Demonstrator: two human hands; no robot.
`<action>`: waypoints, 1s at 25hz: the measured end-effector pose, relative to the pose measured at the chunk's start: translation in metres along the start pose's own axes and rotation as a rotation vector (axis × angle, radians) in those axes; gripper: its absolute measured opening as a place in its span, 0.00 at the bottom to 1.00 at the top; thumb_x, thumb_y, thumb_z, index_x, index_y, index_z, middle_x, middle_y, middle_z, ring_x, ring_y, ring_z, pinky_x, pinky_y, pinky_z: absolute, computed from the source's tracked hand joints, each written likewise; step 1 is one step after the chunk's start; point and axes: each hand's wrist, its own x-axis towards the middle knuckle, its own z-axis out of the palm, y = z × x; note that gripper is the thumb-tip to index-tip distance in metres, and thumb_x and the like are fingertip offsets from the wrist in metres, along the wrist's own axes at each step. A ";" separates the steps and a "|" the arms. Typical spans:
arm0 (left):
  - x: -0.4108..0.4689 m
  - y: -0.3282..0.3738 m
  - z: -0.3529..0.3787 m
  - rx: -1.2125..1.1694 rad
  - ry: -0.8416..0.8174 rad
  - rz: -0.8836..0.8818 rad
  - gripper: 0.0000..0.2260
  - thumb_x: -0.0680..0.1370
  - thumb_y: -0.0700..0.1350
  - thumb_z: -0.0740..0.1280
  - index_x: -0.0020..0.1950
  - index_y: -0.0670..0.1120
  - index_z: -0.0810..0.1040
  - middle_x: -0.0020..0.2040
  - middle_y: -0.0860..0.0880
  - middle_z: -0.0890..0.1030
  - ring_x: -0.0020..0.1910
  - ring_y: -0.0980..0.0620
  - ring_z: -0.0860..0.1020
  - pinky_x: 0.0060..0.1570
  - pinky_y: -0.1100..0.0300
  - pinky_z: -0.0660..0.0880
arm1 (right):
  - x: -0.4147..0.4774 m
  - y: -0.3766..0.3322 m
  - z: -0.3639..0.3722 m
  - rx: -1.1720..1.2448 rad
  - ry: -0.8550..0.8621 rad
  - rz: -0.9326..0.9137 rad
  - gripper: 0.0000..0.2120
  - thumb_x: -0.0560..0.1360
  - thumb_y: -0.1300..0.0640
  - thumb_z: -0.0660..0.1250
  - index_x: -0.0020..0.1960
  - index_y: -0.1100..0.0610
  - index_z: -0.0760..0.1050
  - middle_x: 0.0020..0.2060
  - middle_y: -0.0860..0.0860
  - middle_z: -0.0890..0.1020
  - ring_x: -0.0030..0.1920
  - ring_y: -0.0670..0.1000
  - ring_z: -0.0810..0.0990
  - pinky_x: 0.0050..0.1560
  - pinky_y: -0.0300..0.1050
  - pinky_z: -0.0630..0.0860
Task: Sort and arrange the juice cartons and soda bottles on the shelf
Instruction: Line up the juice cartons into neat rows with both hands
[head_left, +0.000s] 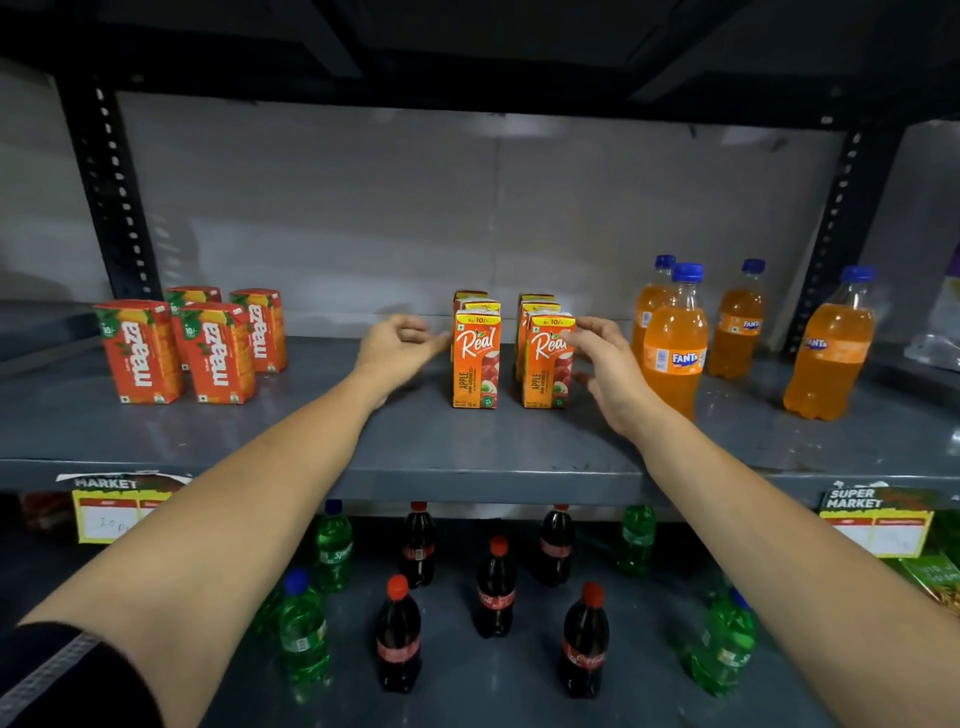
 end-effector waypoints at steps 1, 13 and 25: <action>0.003 -0.001 0.007 0.038 -0.069 0.013 0.17 0.72 0.43 0.73 0.58 0.41 0.74 0.54 0.44 0.79 0.52 0.48 0.78 0.51 0.53 0.78 | 0.000 0.000 0.001 0.022 -0.003 0.010 0.15 0.76 0.53 0.65 0.61 0.52 0.67 0.57 0.51 0.77 0.62 0.54 0.74 0.66 0.56 0.70; 0.025 -0.008 0.022 -0.002 -0.387 0.021 0.17 0.75 0.39 0.68 0.63 0.44 0.73 0.58 0.43 0.80 0.57 0.48 0.78 0.57 0.50 0.75 | 0.002 0.002 0.002 -0.030 -0.075 0.071 0.16 0.75 0.54 0.66 0.60 0.50 0.65 0.64 0.55 0.73 0.65 0.57 0.71 0.67 0.56 0.68; 0.001 0.007 -0.001 -0.043 -0.103 0.284 0.05 0.74 0.49 0.68 0.45 0.48 0.76 0.44 0.50 0.78 0.48 0.52 0.75 0.46 0.60 0.72 | -0.007 -0.002 0.004 -0.282 -0.090 0.049 0.26 0.74 0.61 0.68 0.69 0.54 0.62 0.68 0.54 0.71 0.68 0.55 0.70 0.65 0.54 0.70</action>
